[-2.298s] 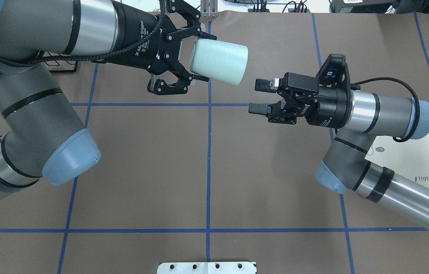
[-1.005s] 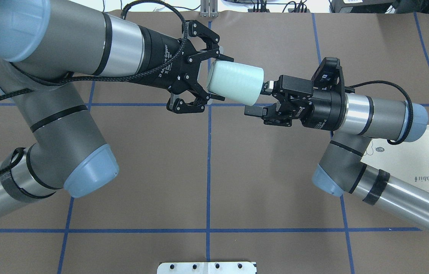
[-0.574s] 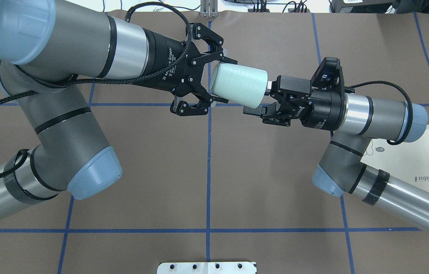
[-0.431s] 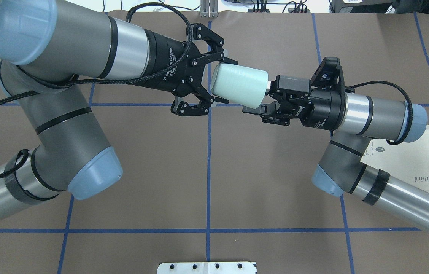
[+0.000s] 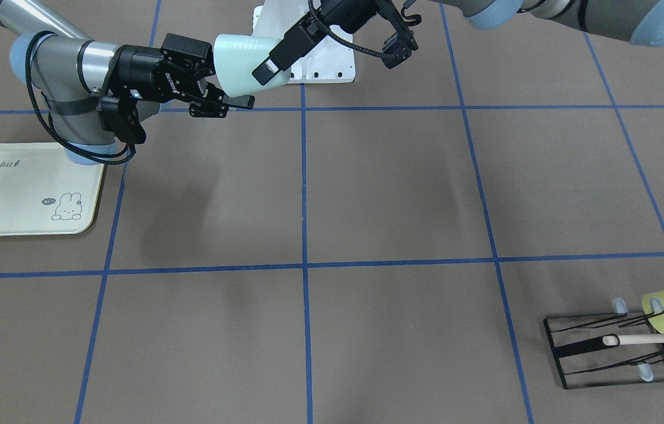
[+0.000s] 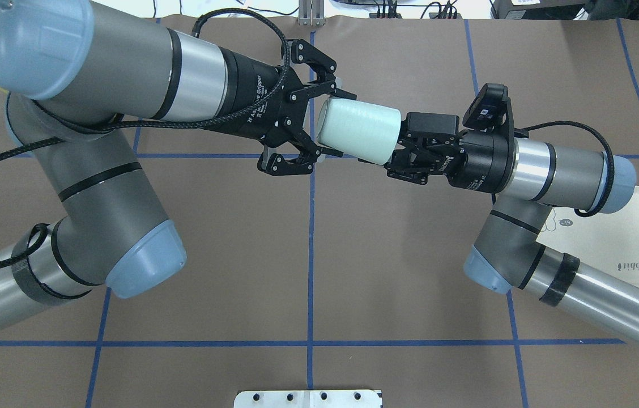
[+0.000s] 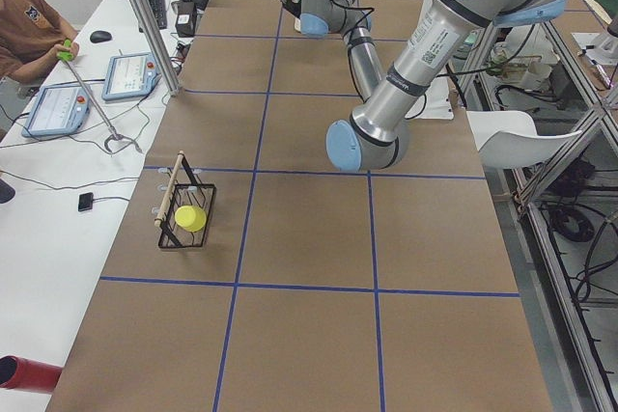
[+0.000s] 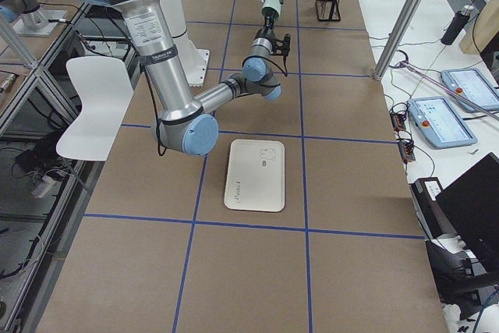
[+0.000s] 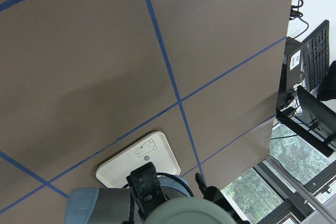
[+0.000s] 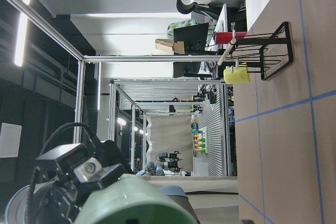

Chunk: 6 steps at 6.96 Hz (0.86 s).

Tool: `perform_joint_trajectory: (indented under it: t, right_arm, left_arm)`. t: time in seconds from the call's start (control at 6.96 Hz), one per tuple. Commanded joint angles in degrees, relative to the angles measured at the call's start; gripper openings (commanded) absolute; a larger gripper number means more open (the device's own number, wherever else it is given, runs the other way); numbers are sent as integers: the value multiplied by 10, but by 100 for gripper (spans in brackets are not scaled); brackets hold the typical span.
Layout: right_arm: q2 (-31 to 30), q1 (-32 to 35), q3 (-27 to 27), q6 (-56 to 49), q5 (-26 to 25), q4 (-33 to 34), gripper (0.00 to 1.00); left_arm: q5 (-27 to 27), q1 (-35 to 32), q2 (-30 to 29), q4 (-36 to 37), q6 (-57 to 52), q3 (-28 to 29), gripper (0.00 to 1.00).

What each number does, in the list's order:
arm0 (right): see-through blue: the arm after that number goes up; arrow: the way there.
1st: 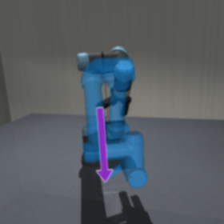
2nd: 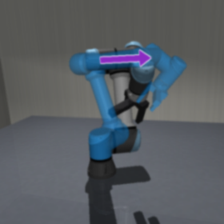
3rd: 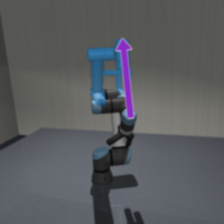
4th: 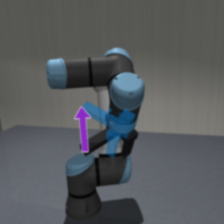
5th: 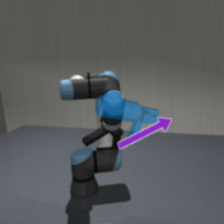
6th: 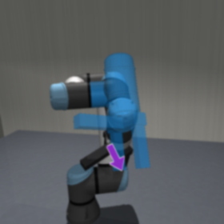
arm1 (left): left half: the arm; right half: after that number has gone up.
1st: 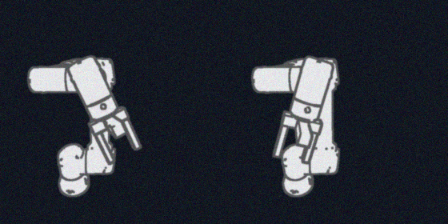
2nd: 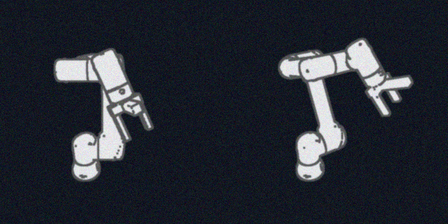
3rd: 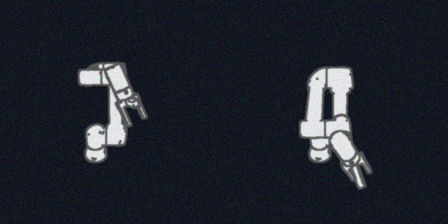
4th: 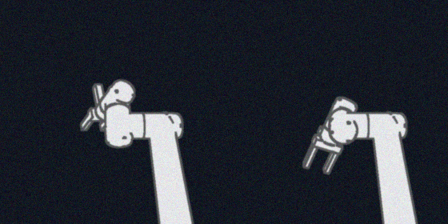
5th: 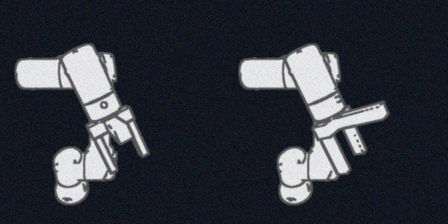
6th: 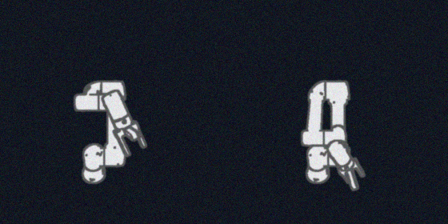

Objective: Left arm grabs green cup and hands to right arm on tray

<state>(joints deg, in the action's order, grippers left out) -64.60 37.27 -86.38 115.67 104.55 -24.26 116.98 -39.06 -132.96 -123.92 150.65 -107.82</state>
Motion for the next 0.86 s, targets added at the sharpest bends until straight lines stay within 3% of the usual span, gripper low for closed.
perform_joint_trajectory:
  t: [0.0, 0.72]
  right_arm:
    - [0, 0, 1, 0, -1, 0, 67]
    - [0, -1, 1, 1, -12, 0, 57]
  left_arm:
    - [0, 0, 0, -2, 0, 5, 13]
    - [0, 0, 1, -2, -1, 9, 13]
